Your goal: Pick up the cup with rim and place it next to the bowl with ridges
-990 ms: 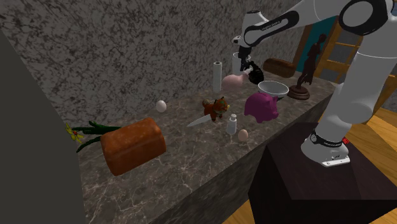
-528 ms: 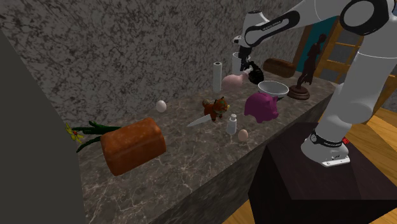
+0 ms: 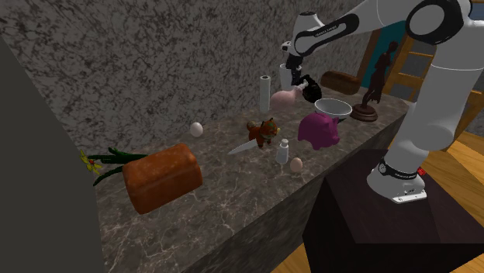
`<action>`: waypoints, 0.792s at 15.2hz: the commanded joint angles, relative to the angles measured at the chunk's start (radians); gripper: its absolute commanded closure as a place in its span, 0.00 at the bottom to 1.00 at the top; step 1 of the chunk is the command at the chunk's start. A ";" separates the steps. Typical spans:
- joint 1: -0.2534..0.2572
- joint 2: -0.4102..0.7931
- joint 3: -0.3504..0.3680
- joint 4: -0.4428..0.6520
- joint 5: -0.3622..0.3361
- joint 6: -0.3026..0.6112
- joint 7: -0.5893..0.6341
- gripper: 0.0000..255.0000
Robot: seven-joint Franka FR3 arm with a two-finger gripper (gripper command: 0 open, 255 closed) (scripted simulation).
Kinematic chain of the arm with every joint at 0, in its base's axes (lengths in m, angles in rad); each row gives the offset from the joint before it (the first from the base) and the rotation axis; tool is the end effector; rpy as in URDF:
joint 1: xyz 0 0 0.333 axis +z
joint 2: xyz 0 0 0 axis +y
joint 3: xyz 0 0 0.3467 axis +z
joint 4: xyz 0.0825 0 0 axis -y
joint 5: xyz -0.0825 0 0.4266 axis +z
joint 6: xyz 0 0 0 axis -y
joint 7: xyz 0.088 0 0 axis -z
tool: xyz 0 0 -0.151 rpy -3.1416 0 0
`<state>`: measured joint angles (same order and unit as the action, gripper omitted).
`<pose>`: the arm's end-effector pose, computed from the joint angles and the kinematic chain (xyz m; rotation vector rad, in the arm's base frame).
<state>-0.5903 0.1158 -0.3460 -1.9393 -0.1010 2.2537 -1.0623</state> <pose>0.3862 -0.5273 0.4165 2.8902 0.2724 0.0097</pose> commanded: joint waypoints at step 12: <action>0.017 -0.025 0.006 -0.041 -0.044 -0.144 0.038 0.00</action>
<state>-0.5708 0.0790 -0.3378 -1.9677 -0.1451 2.1082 -1.0235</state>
